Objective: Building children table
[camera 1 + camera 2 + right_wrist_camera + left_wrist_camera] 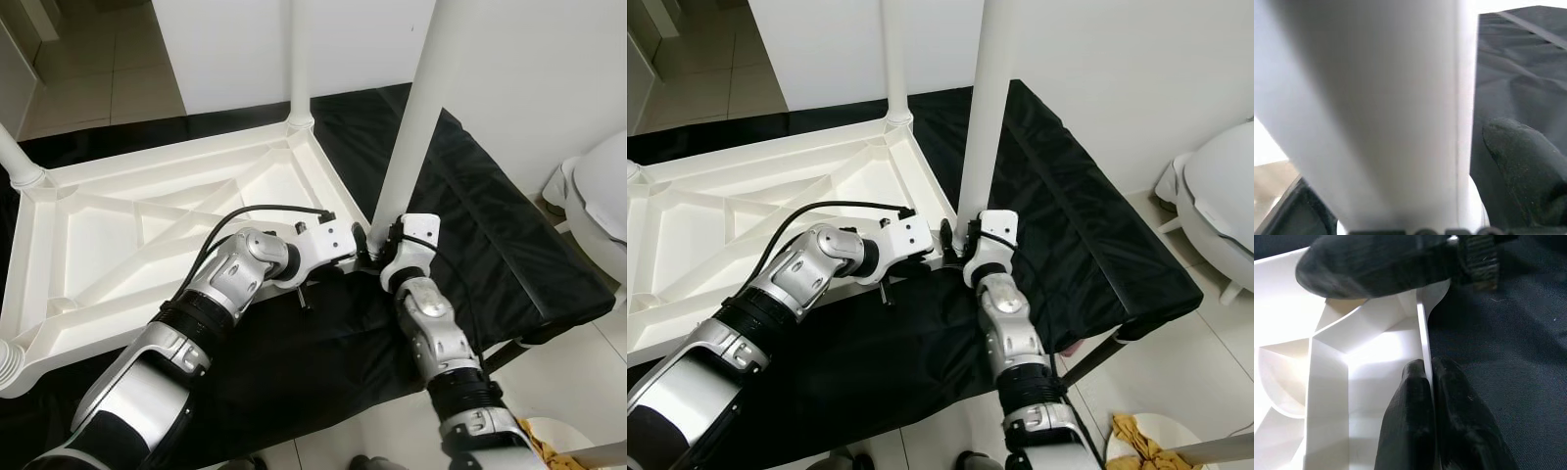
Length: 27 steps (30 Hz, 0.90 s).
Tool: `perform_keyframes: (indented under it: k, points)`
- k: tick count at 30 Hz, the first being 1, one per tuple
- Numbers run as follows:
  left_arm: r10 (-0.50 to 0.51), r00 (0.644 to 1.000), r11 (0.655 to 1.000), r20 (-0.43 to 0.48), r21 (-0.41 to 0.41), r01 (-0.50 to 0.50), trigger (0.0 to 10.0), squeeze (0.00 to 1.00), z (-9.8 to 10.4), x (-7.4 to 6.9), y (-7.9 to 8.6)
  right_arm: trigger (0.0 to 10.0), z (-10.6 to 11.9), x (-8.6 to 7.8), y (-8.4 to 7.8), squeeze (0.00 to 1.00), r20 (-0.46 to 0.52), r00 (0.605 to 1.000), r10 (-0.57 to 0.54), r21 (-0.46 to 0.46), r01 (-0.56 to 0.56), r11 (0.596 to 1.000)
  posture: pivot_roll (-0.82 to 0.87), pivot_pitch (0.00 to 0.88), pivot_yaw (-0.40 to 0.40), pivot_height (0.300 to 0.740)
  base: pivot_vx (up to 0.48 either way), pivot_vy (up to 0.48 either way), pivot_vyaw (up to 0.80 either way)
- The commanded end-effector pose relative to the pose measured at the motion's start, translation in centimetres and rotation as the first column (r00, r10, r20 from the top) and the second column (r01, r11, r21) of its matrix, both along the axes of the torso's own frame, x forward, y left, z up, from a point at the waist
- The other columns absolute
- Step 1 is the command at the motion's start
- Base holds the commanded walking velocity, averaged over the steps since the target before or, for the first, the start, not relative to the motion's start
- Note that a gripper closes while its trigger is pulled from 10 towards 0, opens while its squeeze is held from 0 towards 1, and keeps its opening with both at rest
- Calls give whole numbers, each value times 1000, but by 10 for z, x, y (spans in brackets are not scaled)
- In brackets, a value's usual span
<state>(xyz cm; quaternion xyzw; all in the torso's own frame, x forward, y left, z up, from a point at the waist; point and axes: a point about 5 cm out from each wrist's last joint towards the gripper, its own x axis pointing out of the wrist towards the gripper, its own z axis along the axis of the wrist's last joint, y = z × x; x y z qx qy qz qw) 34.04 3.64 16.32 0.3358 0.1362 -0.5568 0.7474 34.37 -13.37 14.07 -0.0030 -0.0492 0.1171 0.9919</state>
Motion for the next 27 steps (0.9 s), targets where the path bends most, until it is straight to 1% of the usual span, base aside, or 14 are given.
perform_keyframes:
  k: [1, 3, 4, 7, 9, 10, 12, 20, 21, 22, 23, 24, 26, 27]
  points:
    - [9, 1000, 998, -2, 64, -9, 10000, 0, -4, 2, 14, 10000, 5, 2, -26, 0, 19, 1000, -13, -11, 14, 1000, -66, 84, 58, 740, 0, 0, 0]
    - [7, 1000, 998, -3, 64, -7, 10000, 0, -4, 1, 13, 10000, 5, 2, -25, 0, 17, 999, 35, -14, -35, 999, -66, 84, 58, 740, 0, 0, 0]
    - [3, 1000, 998, -3, 64, -3, 10000, 0, -4, 1, 12, 10000, 4, 1, -24, 0, 24, 984, 175, -81, -173, 982, -62, 79, 62, 740, 0, 0, 0]
    - [3, 1000, 998, -3, 65, -2, 10000, 0, -4, 1, 12, 10000, 3, 0, -24, 0, 24, 976, 216, -101, -212, 972, -62, 79, 62, 740, 0, 0, 0]
    - [1, 1000, 998, -2, 70, -1, 10000, 0, -4, 1, 13, 10000, -1, -2, -23, 0, 0, 941, 340, -138, -336, 932, -55, 74, 65, 740, 0, 0, 0]
    - [1, 1000, 998, -2, 70, -1, 10000, 0, -4, 1, 13, 10000, -1, -2, -23, 0, 0, 941, 340, -138, -336, 932, -55, 74, 65, 740, 0, 0, 0]
    - [2, 1000, 997, -2, 74, -2, 10000, 0, -5, 1, 14, 10000, -6, -5, -20, 0, -38, 891, 452, -148, -452, 879, -49, 70, 69, 740, 0, 0, 0]
    - [0, 1000, 997, -1, 79, 1, 10000, 0, -4, 1, 15, 10000, -10, -5, -17, 0, -80, 826, 557, -154, -563, 812, -43, 63, 72, 740, 0, 0, 0]
    - [-1, 1000, 997, -1, 80, 1, 10000, 0, -4, 1, 15, 8667, -10, -4, -17, 0, -78, 824, 561, -158, -566, 809, -41, 62, 70, 740, 0, 0, 0]
    - [-1, 1000, 997, 0, 81, 1, 10000, 0, -4, 1, 15, 8667, -9, -4, -17, 0, -76, 823, 563, -161, -568, 807, -41, 62, 70, 740, 0, 0, 0]
    - [-1, 1000, 997, 0, 81, 1, 10000, 0, -4, 1, 15, 4627, -9, -3, -17, 0, -73, 817, 572, -163, -575, 802, -41, 59, 69, 740, 0, 0, 0]
    - [-2, 1000, 997, -1, 81, 2, 10000, 0, -4, 0, 15, 2824, -8, -3, -17, 0, -67, 811, 582, -169, -584, 794, -41, 60, 69, 740, 0, 0, 0]
    - [-3, 1000, 997, -1, 81, 3, 10000, 0, -4, 0, 15, 2824, -7, -3, -17, 0, -63, 809, 584, -174, -586, 792, -41, 60, 69, 740, 0, 0, 0]
    - [-3, 1000, 997, -2, 81, 3, 10000, 0, -5, 0, 15, 0, -6, -2, -18, 0, -60, 808, 586, -176, -586, 791, -41, 60, 64, 740, 0, 0, 0]
